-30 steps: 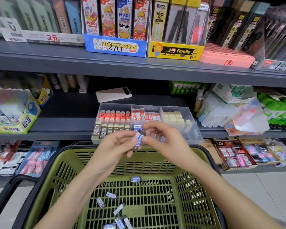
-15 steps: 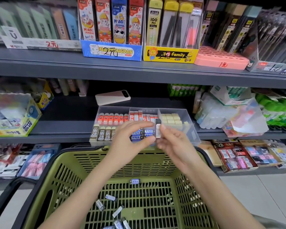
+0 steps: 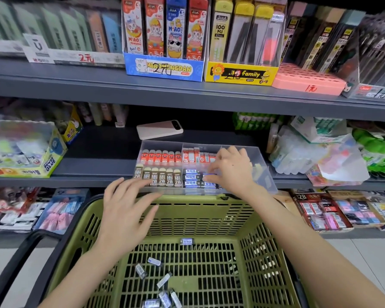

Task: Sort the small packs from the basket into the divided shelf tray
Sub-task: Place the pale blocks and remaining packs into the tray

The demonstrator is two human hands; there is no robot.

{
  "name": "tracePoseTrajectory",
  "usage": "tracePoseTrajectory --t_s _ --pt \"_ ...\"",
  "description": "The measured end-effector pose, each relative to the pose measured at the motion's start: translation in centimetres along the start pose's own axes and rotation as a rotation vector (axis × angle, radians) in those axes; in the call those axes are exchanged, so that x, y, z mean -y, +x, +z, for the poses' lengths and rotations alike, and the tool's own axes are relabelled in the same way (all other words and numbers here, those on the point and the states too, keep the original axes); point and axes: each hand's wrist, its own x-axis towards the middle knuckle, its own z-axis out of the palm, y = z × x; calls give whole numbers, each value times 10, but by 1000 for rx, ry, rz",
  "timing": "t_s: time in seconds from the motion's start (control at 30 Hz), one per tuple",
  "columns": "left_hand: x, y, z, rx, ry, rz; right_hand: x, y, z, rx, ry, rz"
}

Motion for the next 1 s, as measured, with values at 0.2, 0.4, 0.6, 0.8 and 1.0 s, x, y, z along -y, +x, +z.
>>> tracePoseTrajectory --t_s 0.2,0.4,0.6,0.8,1.0 --pt "-1 -10 1 -24 -45 -20 -3 -18 -3 13 35 81" --pt "6 -36 -11 -5 -38 -55 48 -89 -3 -360 444 -49" --pt "13 -64 -19 125 -135 -162 112 -152 86 544 461 -265" --pt "9 -80 19 525 -166 -212 151 -157 152 678 271 -279" --pt "27 -89 82 1013 -91 -169 115 -172 155 709 381 -37"
